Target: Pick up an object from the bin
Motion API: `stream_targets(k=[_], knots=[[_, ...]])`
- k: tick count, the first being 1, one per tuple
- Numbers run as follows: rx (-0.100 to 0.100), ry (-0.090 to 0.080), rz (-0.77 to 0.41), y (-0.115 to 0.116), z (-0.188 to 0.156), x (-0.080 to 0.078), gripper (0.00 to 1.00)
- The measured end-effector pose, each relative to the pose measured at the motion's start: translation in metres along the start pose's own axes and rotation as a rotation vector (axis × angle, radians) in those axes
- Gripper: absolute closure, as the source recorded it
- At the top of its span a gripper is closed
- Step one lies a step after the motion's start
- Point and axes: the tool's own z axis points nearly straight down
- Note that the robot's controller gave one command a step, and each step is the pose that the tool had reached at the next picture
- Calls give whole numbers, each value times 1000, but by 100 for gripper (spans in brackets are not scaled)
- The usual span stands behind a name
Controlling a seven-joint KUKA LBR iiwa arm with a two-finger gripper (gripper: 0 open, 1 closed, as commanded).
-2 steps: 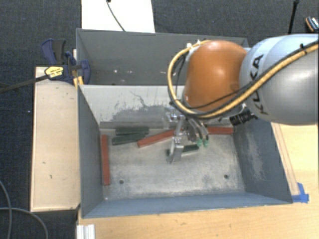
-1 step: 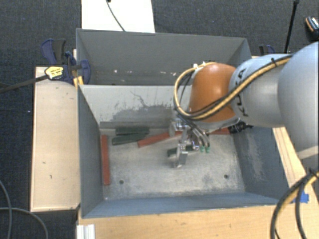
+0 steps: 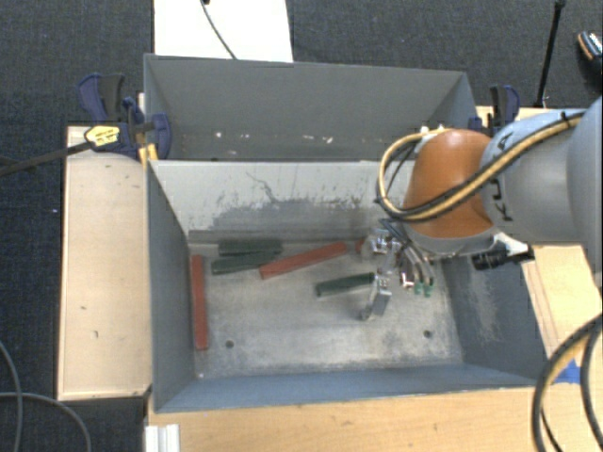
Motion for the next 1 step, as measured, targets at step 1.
stream_targets(k=[1], knots=[[-3,0,0,3,0,0,100]])
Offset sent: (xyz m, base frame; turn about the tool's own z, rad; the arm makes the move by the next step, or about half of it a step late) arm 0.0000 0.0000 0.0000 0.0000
